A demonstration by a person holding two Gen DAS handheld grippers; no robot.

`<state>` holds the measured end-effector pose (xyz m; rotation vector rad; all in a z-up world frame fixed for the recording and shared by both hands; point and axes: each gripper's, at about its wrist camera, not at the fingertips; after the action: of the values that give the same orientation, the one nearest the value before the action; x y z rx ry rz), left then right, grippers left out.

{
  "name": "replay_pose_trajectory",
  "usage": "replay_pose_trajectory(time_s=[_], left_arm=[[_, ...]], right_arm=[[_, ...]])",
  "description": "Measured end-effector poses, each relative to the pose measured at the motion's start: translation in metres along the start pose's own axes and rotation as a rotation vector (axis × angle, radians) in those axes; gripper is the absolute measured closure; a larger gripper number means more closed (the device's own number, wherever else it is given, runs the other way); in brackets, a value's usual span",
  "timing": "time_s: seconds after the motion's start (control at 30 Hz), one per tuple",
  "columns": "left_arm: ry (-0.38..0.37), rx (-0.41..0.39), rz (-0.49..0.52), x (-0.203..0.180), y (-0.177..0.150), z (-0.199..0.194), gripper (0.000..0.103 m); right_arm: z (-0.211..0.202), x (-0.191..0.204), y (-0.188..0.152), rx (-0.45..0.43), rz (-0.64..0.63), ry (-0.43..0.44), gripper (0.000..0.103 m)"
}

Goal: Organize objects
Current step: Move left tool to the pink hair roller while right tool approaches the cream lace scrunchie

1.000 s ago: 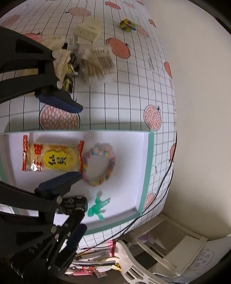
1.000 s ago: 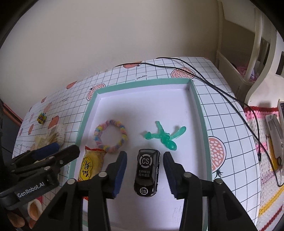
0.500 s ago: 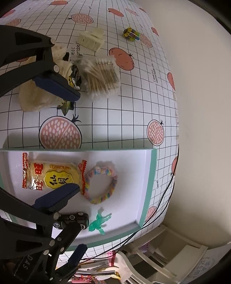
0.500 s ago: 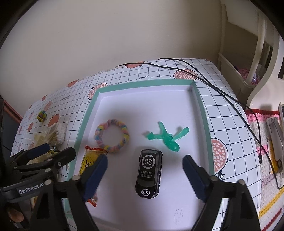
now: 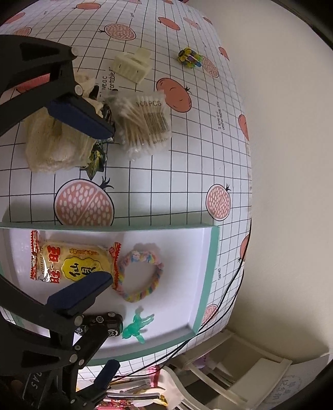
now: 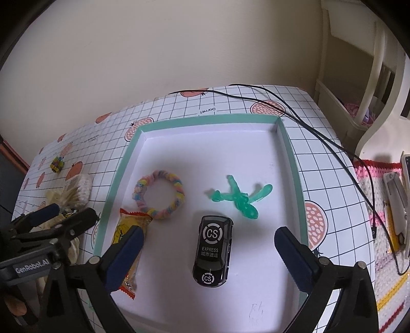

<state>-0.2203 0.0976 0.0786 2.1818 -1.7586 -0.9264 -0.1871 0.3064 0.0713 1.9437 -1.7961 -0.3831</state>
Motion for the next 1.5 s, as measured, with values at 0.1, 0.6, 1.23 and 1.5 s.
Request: replay_pose_trajectory(time_s=[0.1,0.6,1.23,1.5], left_arm=[[-0.002,0.001,-0.003,0.003,0.001,-0.001,0.000],[0.051,-0.092,-0.104,0.082,0.003,-0.062,0.000],[0.087,0.009,-0.145,0.185,-0.019,-0.081,0.000],[0.071,0.112,-0.070,0.186,-0.033,-0.058,0.001]], right_arm=[[0.001,0.001,0.000,0.003,-0.003,-0.004,0.000],[-0.038,0.044,0.019,-0.128,-0.039,0.104,0.000],[-0.029,0.175,0.008,-0.099,-0.226,0.251,0.000],[-0.009,0.189,0.005,-0.050,-0.201,0.280,0.007]])
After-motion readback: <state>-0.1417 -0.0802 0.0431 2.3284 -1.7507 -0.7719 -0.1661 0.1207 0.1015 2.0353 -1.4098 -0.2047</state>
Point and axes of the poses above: each gripper's, at about its wrist camera, not at the fingertips, and z roughly the way its jaws point, x to its left, y to its top, and after that the axes turned 3 degrees about -z, right-handed
